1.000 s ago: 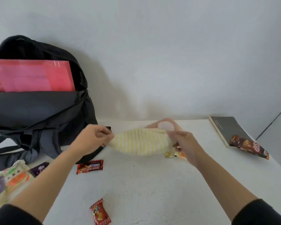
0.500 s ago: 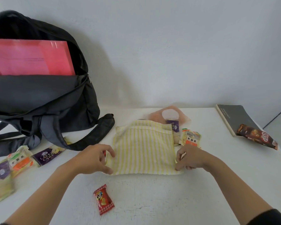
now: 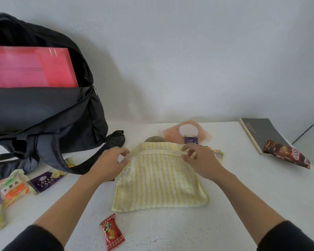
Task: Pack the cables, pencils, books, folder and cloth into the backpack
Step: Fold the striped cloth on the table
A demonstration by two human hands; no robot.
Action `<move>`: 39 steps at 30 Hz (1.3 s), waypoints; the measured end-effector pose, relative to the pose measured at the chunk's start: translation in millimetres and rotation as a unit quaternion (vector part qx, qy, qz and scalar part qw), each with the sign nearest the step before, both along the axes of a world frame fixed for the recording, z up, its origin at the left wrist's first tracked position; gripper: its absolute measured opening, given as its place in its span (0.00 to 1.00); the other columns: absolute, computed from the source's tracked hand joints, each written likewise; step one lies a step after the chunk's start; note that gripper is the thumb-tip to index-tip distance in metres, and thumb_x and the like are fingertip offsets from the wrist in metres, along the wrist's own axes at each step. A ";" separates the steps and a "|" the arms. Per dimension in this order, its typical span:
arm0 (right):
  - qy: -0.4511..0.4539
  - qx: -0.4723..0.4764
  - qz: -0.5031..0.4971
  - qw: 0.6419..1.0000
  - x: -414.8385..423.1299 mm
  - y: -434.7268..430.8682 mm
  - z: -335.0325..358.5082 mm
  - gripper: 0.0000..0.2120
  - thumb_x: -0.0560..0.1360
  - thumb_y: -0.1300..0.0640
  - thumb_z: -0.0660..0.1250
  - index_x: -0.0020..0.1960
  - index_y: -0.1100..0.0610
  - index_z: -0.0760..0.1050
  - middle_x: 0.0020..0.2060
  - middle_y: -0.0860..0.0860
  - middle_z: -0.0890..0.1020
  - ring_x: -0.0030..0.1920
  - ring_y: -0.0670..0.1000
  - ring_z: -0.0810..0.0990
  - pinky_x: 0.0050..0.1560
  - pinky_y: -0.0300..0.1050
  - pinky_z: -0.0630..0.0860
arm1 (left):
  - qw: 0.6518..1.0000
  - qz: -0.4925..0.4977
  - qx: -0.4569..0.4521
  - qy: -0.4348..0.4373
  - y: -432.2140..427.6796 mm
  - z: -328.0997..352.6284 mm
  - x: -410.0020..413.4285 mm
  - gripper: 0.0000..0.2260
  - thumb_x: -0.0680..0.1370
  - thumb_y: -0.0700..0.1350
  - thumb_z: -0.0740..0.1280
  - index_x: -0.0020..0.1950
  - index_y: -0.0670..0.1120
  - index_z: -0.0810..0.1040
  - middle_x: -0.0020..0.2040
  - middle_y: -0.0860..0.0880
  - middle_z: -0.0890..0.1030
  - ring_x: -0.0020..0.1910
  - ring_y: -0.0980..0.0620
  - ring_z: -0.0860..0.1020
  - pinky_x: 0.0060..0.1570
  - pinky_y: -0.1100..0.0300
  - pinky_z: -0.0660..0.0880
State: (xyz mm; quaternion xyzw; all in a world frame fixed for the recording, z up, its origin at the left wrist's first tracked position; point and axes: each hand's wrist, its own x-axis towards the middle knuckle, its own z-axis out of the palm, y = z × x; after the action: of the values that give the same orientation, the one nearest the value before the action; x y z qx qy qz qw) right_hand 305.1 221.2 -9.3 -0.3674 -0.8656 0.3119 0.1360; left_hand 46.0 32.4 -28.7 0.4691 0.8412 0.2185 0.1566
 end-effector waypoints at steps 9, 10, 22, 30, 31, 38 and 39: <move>-0.061 0.023 -0.008 0.998 -10.5 19.7 -28.2 0.10 0.79 0.53 0.71 0.60 0.51 0.78 0.51 0.47 0.70 0.48 0.48 0.73 0.50 0.42 0.68 | 0.999 0.028 -0.024 -0.034 10.1 -10.2 -12.6 0.12 0.73 0.53 0.79 0.53 0.54 0.81 0.54 0.55 0.77 0.44 0.57 0.76 0.49 0.61 0.73; -0.051 0.024 -0.006 0.998 -9.1 20.2 -28.8 0.08 0.78 0.54 0.71 0.57 0.51 0.78 0.50 0.46 0.70 0.46 0.48 0.73 0.50 0.42 0.69 | 0.998 0.027 -0.019 -0.048 9.5 -8.1 -14.7 0.12 0.72 0.52 0.79 0.50 0.54 0.80 0.52 0.56 0.78 0.39 0.59 0.76 0.45 0.62 0.72; 0.135 -0.213 -0.109 0.962 -12.5 40.2 -28.6 0.09 0.83 0.59 0.63 0.44 0.51 0.72 0.35 0.50 0.73 0.38 0.52 0.69 0.42 0.49 0.67 | 0.950 0.070 0.062 -0.299 22.6 7.2 -27.4 0.08 0.83 0.47 0.66 0.51 0.43 0.76 0.45 0.48 0.88 0.45 0.51 0.85 0.50 0.59 0.76; 0.089 -0.134 -0.098 0.982 -24.4 45.8 -26.4 0.07 0.85 0.56 0.57 0.48 0.54 0.67 0.32 0.49 0.71 0.34 0.50 0.68 0.36 0.45 0.65 | 0.928 0.049 0.054 -0.366 28.7 13.4 -32.8 0.08 0.86 0.46 0.61 0.54 0.41 0.68 0.44 0.43 0.84 0.45 0.46 0.85 0.49 0.60 0.80; 0.083 -0.123 -0.104 0.983 -25.5 46.7 -26.5 0.07 0.84 0.55 0.58 0.47 0.54 0.67 0.32 0.48 0.72 0.34 0.50 0.69 0.36 0.45 0.66 | 0.933 0.053 0.049 -0.351 30.2 12.4 -33.6 0.08 0.86 0.45 0.61 0.54 0.40 0.69 0.45 0.41 0.85 0.45 0.46 0.85 0.46 0.63 0.80; 0.098 -0.045 -0.125 0.986 -29.9 46.8 -27.6 0.04 0.79 0.60 0.69 0.45 0.56 0.76 0.40 0.51 0.80 0.39 0.47 0.75 0.37 0.29 0.70 | 0.993 0.069 0.032 -0.086 32.5 -11.0 -36.1 0.05 0.79 0.50 0.72 0.46 0.54 0.78 0.50 0.58 0.83 0.45 0.52 0.83 0.51 0.52 0.78; 0.095 -0.036 -0.122 0.987 -30.0 47.3 -28.9 0.02 0.78 0.60 0.69 0.46 0.56 0.77 0.41 0.50 0.80 0.40 0.46 0.76 0.39 0.28 0.69 | 0.994 0.069 0.036 -0.076 33.2 -12.8 -35.1 0.06 0.78 0.50 0.74 0.45 0.55 0.78 0.52 0.59 0.83 0.45 0.54 0.81 0.52 0.52 0.78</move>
State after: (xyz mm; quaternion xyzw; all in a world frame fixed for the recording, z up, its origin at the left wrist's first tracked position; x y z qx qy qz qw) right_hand 275.1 268.5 -38.2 -0.4438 -0.7856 0.3571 0.2415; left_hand 10.8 65.7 -41.5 0.3972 0.8489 0.2937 0.1880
